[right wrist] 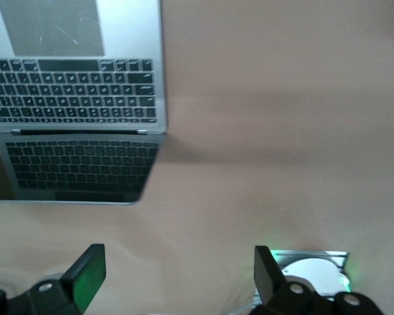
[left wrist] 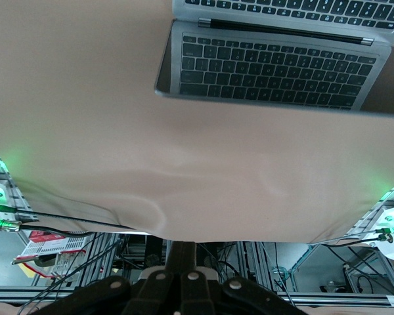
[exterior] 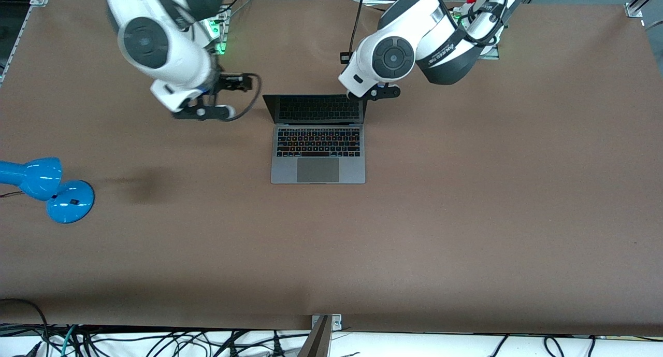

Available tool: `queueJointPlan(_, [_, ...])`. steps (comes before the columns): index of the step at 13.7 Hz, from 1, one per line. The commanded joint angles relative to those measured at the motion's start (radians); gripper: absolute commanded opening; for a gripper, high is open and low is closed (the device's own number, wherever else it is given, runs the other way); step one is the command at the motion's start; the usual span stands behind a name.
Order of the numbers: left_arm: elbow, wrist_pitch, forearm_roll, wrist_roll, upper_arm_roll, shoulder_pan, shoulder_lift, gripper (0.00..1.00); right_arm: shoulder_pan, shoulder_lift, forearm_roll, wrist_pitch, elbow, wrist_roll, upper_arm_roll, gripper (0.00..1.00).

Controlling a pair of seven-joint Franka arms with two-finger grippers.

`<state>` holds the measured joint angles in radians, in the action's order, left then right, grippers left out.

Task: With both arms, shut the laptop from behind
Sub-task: 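Bring the right gripper beside the left gripper behind the laptop screen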

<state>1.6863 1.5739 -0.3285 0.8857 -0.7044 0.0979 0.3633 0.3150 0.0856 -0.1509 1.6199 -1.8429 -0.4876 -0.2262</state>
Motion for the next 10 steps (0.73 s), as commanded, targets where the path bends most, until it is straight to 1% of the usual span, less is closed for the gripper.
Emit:
queueJointPlan(1, [0.033, 0.053, -0.026, 0.012, -0.007, -0.01, 0.012, 0.0, -0.014, -0.04, -0.03, 0.035, -0.084, -0.002, -0.053, 0.81])
queueJointPlan(2, [0.045, 0.078, -0.026, 0.012, -0.009, -0.009, 0.016, 0.0, -0.014, -0.037, -0.042, 0.035, -0.093, -0.009, -0.099, 0.61])
queueJointPlan(3, [0.05, 0.101, -0.026, 0.012, -0.009, -0.009, 0.035, 0.0, -0.014, -0.023, -0.042, 0.037, -0.099, -0.012, -0.116, 0.41])
queueJointPlan(5, [0.052, 0.136, -0.026, 0.015, -0.009, -0.007, 0.062, 0.0, -0.013, -0.01, -0.044, 0.034, -0.099, -0.005, -0.125, 0.09])
queueJointPlan(6, [0.053, 0.147, -0.026, 0.016, -0.007, -0.004, 0.072, 0.0, -0.013, -0.001, -0.044, 0.034, -0.099, -0.003, -0.148, 0.0])
queueJointPlan(7, [0.053, 0.15, -0.024, 0.016, -0.007, -0.006, 0.084, 0.0, -0.013, 0.006, -0.044, 0.04, -0.099, -0.009, -0.166, 0.0])
queueJointPlan(10, [0.052, 0.172, -0.014, 0.016, -0.001, -0.004, 0.104, 0.0, -0.008, 0.046, -0.042, 0.048, -0.095, 0.006, -0.173, 0.0])
